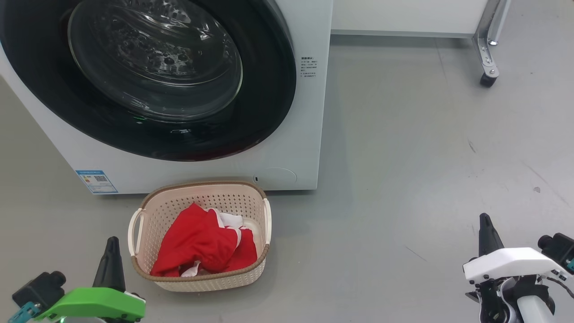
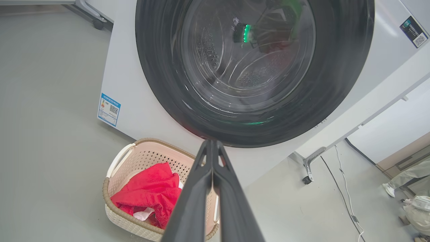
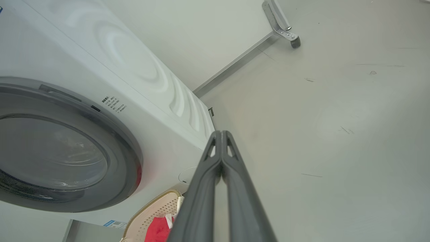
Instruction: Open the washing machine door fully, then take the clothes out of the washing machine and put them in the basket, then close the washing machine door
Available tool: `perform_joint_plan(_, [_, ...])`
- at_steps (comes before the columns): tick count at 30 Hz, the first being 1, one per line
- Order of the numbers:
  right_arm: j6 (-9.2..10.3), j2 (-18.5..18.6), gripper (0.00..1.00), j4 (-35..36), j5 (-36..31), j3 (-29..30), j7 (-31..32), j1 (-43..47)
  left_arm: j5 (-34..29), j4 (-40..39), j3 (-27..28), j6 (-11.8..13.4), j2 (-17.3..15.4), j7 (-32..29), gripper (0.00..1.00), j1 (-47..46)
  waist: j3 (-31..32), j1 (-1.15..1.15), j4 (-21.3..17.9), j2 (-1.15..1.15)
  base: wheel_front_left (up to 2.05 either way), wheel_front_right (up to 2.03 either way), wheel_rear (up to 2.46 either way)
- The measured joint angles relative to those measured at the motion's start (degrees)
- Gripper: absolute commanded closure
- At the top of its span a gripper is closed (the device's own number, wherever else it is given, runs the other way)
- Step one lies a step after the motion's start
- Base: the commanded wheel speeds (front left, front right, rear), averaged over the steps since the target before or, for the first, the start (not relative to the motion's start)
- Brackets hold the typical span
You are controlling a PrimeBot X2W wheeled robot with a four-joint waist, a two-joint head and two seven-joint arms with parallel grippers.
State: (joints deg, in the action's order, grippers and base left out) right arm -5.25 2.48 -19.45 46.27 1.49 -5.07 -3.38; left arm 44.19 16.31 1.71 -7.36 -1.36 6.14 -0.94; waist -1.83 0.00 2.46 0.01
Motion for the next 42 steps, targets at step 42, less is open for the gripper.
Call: perform_joint_plan(42, [-1.0,-0.24,1.0,1.93,30.3,4.53,7.93,-0.09,31.67,-0.2,2.07,0.0,-0.03,-8.62,1.0,-1.43,1.14,0.0,-1.68,0.0,0.0,0.0,0.0])
